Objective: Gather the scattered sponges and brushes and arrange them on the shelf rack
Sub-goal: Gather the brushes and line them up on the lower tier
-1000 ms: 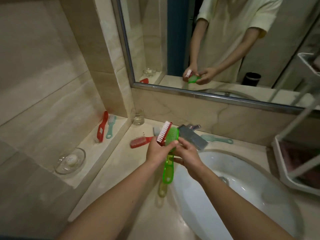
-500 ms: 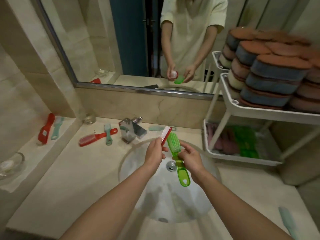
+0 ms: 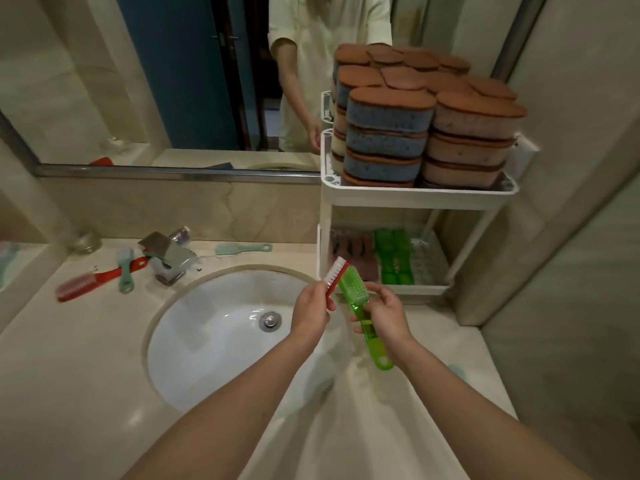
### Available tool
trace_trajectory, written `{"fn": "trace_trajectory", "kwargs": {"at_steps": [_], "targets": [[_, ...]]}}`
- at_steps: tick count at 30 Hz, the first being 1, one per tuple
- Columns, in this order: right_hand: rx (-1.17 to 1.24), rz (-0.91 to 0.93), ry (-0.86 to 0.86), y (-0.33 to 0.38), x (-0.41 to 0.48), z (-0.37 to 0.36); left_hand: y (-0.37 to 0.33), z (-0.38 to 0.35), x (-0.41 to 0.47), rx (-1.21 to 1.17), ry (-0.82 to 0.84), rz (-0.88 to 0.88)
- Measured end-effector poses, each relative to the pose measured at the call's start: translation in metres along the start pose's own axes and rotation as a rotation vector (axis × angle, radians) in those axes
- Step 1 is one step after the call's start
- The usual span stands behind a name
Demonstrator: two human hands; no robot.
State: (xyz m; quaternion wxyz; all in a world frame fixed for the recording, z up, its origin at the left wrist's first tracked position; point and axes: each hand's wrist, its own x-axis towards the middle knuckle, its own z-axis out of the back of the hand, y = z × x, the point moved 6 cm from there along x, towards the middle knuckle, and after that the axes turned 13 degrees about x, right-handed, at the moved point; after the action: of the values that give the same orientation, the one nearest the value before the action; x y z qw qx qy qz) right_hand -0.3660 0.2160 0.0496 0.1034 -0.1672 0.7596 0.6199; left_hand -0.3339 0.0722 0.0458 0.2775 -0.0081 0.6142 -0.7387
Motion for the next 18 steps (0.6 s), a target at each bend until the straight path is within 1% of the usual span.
{"fn": "trace_trajectory", "kwargs": {"at_steps": [4, 6, 12, 18], "targets": [[0.01, 0.028, -0.048, 0.013, 0.005, 0.032, -0.013, -0.032, 0.0, -0.013, 0.056, -0.039], [0.008, 0.047, -0.079, 0.02, 0.01, 0.045, -0.019, -0.046, 0.003, -0.006, 0.074, -0.03], [-0.087, 0.115, -0.157, 0.046, 0.036, 0.071, -0.039, -0.077, 0.017, -0.01, 0.128, 0.011], [-0.126, 0.095, -0.221, 0.068, 0.073, 0.084, -0.057, -0.106, 0.04, -0.029, 0.263, 0.12]]}}
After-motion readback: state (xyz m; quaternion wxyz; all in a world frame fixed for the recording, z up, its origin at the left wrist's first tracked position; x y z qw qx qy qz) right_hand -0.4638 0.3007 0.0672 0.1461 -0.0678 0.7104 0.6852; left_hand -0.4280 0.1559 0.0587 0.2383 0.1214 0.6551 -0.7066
